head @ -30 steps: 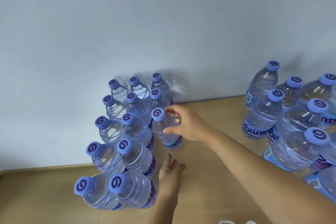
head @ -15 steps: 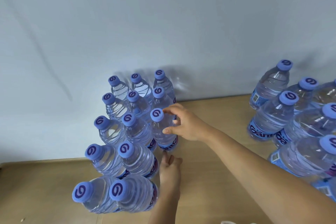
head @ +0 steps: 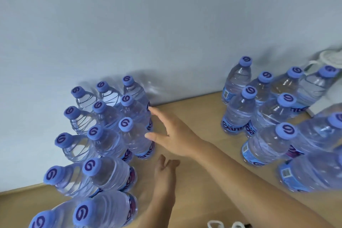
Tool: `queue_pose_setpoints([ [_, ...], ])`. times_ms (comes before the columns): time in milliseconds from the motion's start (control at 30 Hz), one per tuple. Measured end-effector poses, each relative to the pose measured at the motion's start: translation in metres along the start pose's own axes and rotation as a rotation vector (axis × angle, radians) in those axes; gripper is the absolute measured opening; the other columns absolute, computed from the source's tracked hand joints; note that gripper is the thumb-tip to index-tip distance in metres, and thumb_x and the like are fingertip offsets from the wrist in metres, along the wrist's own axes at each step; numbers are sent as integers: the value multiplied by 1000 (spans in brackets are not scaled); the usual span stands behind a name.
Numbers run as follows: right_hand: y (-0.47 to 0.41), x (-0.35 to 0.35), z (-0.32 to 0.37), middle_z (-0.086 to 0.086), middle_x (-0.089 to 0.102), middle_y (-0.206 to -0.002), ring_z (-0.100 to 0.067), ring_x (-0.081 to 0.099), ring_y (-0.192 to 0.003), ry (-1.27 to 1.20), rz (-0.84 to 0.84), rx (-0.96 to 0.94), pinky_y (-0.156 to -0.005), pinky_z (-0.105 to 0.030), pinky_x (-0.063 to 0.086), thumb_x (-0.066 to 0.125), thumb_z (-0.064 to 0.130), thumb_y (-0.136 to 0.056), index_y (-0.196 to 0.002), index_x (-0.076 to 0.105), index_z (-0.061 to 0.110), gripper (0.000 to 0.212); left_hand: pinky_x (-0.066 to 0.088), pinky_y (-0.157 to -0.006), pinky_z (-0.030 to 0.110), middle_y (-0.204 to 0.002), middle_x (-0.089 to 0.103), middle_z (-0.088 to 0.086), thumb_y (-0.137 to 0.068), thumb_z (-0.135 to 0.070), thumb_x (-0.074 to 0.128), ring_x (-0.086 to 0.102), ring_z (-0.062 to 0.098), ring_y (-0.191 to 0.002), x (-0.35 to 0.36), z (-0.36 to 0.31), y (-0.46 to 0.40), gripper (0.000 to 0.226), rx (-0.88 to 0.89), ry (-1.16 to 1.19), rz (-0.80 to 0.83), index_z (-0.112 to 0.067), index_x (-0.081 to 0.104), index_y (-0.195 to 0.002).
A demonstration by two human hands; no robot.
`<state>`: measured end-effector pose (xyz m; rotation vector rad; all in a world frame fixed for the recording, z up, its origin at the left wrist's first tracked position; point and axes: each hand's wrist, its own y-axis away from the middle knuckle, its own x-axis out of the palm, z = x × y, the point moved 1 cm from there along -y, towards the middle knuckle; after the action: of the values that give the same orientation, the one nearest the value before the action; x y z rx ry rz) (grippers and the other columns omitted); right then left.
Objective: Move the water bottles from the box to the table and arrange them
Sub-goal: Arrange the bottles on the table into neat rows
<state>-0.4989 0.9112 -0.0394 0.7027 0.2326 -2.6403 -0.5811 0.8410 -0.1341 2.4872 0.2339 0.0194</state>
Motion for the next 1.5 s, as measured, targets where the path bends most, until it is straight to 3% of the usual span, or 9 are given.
queue_pose_setpoints([
  [167,87,-77,-7,-13,66,-100,-31,61,-95,408,-598,5,-84,-29,44,69,17,-78,-104,66,1,30,41,-98,30,-144,43,2,-80,3,63,44,19,-130,65,2,8,67,123,-231,254,-7,39,-142],
  [267,125,-120,-22,-15,65,-95,-34,59,-91,579,-744,210,-75,-37,48,73,10,-77,-96,65,-1,24,37,-87,23,-146,40,-1,-80,2,66,42,14,-130,98,7,17,72,131,-317,364,-12,35,-144],
  [467,159,-134,-66,1,53,-91,-18,48,-84,294,-610,529,-67,-28,33,71,35,-79,-96,48,17,34,38,-86,23,-148,37,-2,-79,-1,69,40,14,-131,131,14,25,77,126,-406,444,-13,32,-145],
  [667,164,-135,-67,0,57,-87,-19,51,-82,275,-662,418,-69,-34,40,71,42,-76,-93,53,12,38,39,-85,22,-149,35,-5,-75,-6,76,38,8,-127,142,16,28,85,161,-453,466,-15,30,-146],
  [767,162,-137,-53,11,47,-69,-8,42,-68,330,-677,301,-60,-24,34,73,47,-72,-77,48,15,41,36,-88,15,-142,38,-15,-66,-15,84,39,1,-124,138,15,37,103,263,-476,465,-23,22,-147],
  [900,143,-138,-26,8,34,-49,-9,33,-50,157,-775,175,-49,-19,28,75,57,-64,-63,40,12,57,49,-66,14,-103,66,-8,-47,-11,88,64,5,-87,118,14,53,74,366,-334,323,-24,50,-109],
  [1100,113,-129,-15,11,66,-78,1,62,-77,-433,-148,198,-75,-15,46,71,42,-67,-97,56,13,45,51,-65,31,-80,67,11,-46,-18,79,61,20,-72,61,-4,85,56,290,-145,537,6,63,-94],
  [1267,88,-80,-4,9,66,-89,-4,63,-74,-403,-233,257,-70,-24,49,78,36,-71,-99,57,24,37,50,-63,24,-77,68,3,-50,-19,74,61,16,-70,16,-10,102,37,261,-89,638,-12,69,-86],
  [1500,65,-18,20,17,70,-81,3,65,-74,-431,-82,150,-62,-10,47,81,37,-59,-89,61,29,36,52,-67,19,-88,72,1,-54,-11,79,65,14,-81,-36,14,95,46,185,-47,325,-13,64,-98],
])
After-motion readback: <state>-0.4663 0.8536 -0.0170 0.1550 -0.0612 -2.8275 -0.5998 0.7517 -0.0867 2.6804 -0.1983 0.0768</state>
